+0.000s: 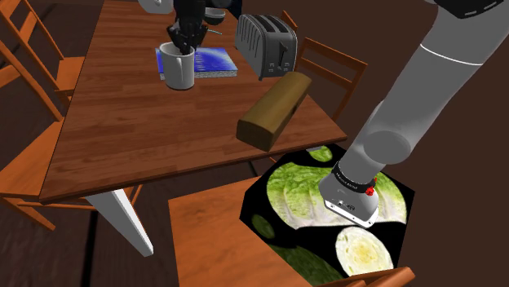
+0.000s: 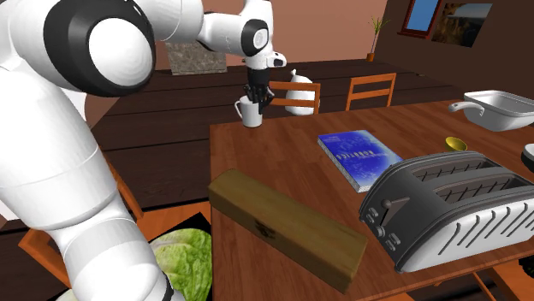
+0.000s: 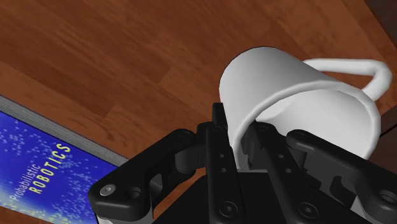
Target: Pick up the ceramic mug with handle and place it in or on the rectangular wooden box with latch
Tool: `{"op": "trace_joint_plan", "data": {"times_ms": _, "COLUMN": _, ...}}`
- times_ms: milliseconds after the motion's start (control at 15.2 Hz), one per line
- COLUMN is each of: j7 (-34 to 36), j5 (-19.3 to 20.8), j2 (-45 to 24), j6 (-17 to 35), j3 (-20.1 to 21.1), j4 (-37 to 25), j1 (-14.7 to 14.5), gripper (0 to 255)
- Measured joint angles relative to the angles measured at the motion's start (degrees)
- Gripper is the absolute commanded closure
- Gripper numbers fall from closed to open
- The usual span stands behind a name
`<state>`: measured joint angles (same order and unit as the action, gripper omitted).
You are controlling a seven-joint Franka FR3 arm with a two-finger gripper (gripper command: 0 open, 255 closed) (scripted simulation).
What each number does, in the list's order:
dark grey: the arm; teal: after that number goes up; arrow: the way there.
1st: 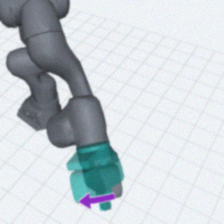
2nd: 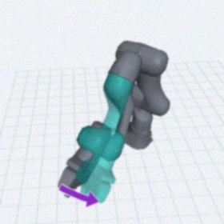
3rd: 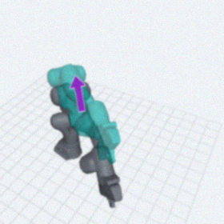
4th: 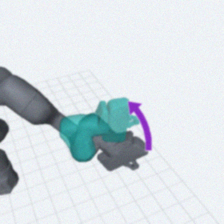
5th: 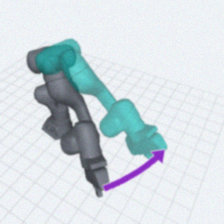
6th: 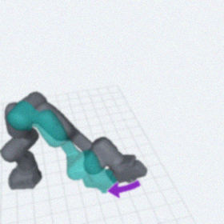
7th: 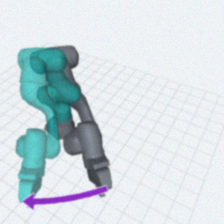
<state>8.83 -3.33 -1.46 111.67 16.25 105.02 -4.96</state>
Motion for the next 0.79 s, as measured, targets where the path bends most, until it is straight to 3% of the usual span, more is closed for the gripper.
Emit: {"op": "trace_joint_plan", "data": {"times_ms": 792, "j7": -14.9, "j5": -4.2, "j2": 19.1, "j6": -1.0, "j3": -8.1, "j4": 19.0, "j1": 5.2, "gripper": 255}}
